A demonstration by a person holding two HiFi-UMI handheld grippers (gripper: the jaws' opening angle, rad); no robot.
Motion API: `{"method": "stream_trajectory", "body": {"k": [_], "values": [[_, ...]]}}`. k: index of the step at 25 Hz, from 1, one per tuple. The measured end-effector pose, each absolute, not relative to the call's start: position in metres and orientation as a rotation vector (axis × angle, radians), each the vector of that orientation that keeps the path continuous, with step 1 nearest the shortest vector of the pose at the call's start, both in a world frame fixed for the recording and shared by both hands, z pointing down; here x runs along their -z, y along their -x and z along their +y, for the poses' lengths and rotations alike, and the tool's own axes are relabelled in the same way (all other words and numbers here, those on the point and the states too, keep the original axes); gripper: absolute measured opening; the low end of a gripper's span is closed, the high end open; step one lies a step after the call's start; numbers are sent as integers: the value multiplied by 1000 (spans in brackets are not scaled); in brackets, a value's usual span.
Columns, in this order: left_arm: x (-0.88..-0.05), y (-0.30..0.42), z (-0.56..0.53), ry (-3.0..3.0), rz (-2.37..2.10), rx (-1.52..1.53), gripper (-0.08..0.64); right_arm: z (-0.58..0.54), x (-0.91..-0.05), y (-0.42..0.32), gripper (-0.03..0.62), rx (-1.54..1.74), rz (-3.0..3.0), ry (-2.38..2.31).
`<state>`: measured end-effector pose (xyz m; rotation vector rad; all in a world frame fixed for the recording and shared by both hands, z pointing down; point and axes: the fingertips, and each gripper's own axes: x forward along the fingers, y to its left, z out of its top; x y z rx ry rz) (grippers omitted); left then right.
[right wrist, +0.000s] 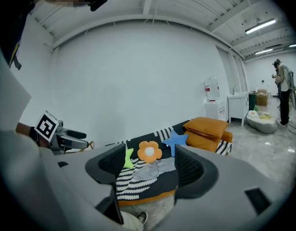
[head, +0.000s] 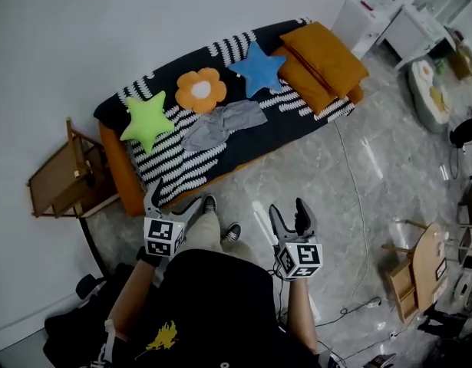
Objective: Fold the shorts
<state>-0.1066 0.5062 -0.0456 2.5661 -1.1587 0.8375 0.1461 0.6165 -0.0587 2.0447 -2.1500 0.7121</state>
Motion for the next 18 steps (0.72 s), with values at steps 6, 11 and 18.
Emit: {"method": "stream_trajectory", "body": {"k": [6, 11, 18], "values": [[26, 106, 469, -2538, -1133, -829, 505, 575, 36, -138, 327, -760, -2148, -1980], [7, 94, 418, -2535, -1093, -764, 505, 523, 31, -153, 318, -751, -2090, -1978], [-15, 117, 287, -2521, -1082, -672, 505, 399, 11, -143, 304, -808, -1997, -1975]]}}
